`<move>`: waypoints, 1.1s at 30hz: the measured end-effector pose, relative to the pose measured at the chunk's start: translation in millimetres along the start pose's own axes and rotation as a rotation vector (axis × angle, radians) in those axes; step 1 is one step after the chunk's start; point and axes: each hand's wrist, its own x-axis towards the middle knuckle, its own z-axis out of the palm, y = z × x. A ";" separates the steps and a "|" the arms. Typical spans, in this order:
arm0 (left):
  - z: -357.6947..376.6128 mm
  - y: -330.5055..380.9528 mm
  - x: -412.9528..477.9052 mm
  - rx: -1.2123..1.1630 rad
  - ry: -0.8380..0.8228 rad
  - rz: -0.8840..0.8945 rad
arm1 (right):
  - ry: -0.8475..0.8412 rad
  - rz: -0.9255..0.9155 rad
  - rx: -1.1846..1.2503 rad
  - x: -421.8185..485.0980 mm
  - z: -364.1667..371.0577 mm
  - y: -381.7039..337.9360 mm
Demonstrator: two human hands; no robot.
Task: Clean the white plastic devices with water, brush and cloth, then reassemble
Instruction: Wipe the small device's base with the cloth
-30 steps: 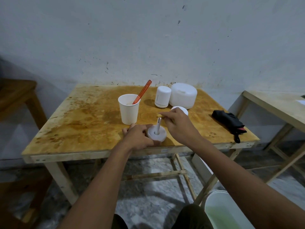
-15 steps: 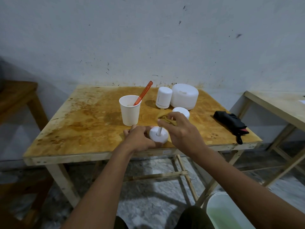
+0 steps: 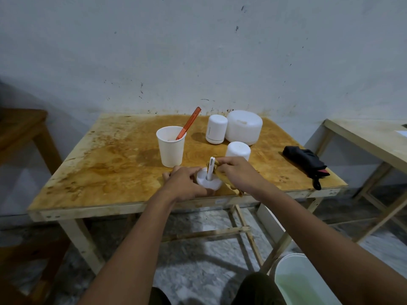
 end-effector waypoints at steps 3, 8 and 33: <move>0.2 -2.3 0.7 0.002 -0.004 -0.020 | 0.118 -0.173 0.116 -4.0 3.3 0.8; 0.2 -2.3 2.1 0.001 -0.012 -0.030 | 0.064 -0.168 0.082 -2.5 -0.3 -2.8; 10.8 0.6 -1.2 0.000 0.124 -0.049 | 0.431 -0.779 -1.118 -21.6 18.6 22.5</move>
